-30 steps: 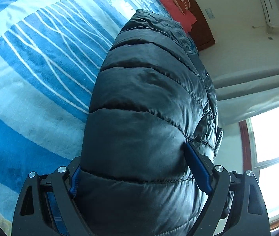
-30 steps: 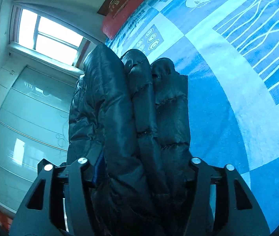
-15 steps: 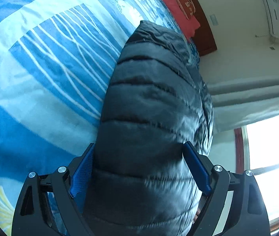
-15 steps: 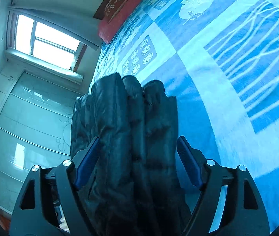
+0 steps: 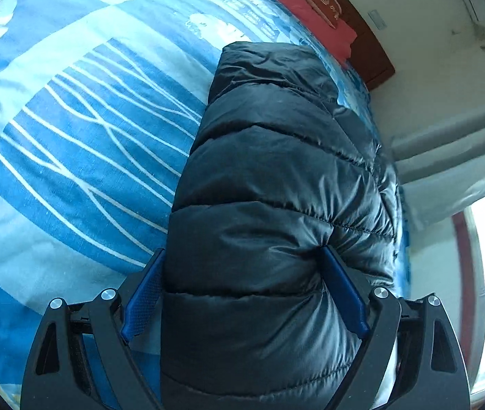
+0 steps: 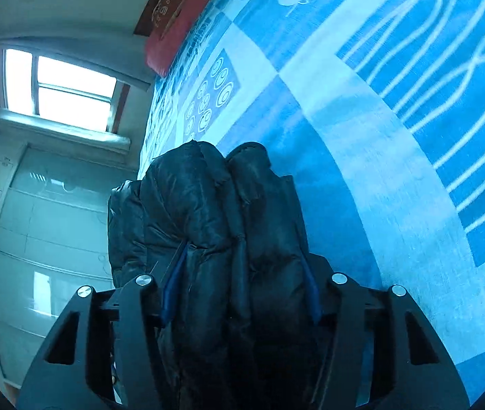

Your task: Fold large clothes

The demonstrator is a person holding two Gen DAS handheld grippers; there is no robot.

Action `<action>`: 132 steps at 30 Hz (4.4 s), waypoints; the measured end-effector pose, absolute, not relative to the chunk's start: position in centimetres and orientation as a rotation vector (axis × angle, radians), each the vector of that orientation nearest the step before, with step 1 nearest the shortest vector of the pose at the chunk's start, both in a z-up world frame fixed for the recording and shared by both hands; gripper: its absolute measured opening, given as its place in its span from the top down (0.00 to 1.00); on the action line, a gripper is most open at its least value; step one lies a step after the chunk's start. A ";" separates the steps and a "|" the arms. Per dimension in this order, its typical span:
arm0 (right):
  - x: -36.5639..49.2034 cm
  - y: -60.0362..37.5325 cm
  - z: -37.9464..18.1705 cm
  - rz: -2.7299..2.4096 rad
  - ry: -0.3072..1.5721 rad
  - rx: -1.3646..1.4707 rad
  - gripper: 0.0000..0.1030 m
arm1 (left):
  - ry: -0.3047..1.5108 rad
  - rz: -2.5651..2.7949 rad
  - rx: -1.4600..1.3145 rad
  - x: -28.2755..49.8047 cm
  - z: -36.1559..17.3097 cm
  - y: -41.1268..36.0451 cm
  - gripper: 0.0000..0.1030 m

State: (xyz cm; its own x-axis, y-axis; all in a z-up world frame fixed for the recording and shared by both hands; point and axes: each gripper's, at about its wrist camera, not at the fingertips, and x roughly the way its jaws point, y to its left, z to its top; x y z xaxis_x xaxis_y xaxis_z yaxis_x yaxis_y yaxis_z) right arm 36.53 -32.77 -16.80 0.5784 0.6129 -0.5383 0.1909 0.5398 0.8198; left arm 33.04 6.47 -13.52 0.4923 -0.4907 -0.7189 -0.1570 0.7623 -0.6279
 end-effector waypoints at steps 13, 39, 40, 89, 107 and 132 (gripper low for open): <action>35.9 -32.6 -17.6 0.305 0.920 1.012 0.51 | 1.040 -0.233 -0.665 32.5 -14.1 6.0 0.15; 26.6 -36.1 -11.8 0.110 0.831 0.852 0.28 | 0.985 -0.195 -0.690 29.2 -10.4 10.8 0.16; 25.7 -35.6 -10.7 0.082 0.829 0.795 0.28 | 0.975 -0.180 -0.655 28.7 -9.7 10.6 0.16; 6.8 -18.6 1.1 -0.020 0.679 0.058 0.22 | 0.723 -0.102 -0.116 8.2 0.6 0.8 0.16; 6.8 -18.5 1.2 -0.014 0.677 0.062 0.22 | 0.714 -0.081 -0.108 7.9 0.8 1.0 0.16; 6.7 -17.9 1.3 -0.011 0.676 0.058 0.22 | 0.705 -0.073 -0.118 7.6 1.2 0.9 0.15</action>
State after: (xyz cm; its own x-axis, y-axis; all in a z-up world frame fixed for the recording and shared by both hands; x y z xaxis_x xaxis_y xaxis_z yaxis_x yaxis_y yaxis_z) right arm 6.75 -17.95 1.35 0.7800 0.0085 -0.6257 0.0290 0.9983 0.0497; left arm 7.63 0.91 1.18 0.7592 -0.1066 -0.6421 0.0267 0.9908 -0.1328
